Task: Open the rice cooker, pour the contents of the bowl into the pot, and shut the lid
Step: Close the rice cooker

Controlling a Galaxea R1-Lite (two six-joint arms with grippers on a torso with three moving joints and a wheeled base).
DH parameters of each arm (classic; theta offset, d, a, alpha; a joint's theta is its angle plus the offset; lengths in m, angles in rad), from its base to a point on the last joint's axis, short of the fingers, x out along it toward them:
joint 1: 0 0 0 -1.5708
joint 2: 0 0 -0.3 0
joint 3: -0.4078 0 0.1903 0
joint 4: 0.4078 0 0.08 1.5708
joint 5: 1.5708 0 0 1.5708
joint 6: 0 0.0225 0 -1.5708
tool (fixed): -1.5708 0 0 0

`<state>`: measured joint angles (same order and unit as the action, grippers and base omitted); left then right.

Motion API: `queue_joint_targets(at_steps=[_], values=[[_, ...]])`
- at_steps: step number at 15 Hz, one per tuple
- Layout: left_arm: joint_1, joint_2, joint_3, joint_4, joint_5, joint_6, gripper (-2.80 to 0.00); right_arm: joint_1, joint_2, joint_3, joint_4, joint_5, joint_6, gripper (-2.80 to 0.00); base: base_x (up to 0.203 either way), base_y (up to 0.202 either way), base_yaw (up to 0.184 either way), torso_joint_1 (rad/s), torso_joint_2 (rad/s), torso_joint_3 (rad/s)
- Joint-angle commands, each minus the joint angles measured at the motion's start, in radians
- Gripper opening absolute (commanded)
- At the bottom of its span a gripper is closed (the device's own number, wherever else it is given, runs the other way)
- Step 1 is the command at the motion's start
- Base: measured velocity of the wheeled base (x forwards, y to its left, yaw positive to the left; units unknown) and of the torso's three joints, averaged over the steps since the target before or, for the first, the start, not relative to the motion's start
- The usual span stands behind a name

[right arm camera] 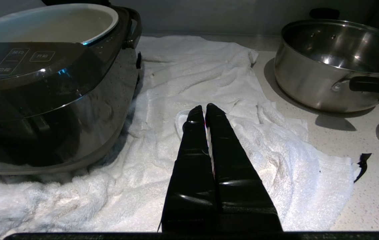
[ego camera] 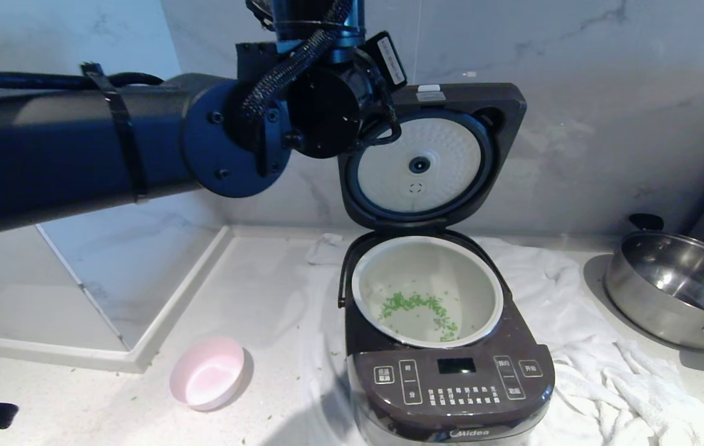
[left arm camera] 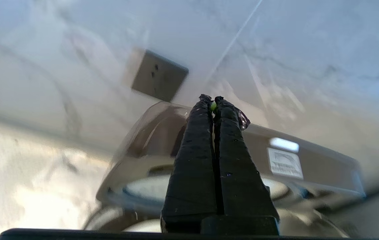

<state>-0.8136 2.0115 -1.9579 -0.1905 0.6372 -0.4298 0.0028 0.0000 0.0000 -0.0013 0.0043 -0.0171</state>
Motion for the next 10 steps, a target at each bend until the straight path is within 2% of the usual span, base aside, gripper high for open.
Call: queue_joint_targets(at_steps=[1,2,7,10], values=[[-0.003,0.059,0.004,-0.126,0.036,0.061,-2.80,0.000,0.000,0.000,0.000,0.000,-0.003,-2.80,0.000,0.000,0.000,0.000,0.00,0.000],[-0.006,0.076,0.008,-0.190,0.058,0.116,-2.80,0.000,0.000,0.000,0.000,0.000,-0.001,-2.80,0.000,0.000,0.000,0.000,0.00,0.000],[-0.004,0.087,0.001,-0.194,0.061,0.159,-2.80,0.000,0.000,0.000,0.000,0.000,0.003,-2.80,0.000,0.000,0.000,0.000,0.00,0.000],[-0.006,0.092,0.002,-0.204,0.067,0.245,-2.80,0.000,0.000,0.000,0.000,0.000,0.002,-2.80,0.000,0.000,0.000,0.000,0.00,0.000]])
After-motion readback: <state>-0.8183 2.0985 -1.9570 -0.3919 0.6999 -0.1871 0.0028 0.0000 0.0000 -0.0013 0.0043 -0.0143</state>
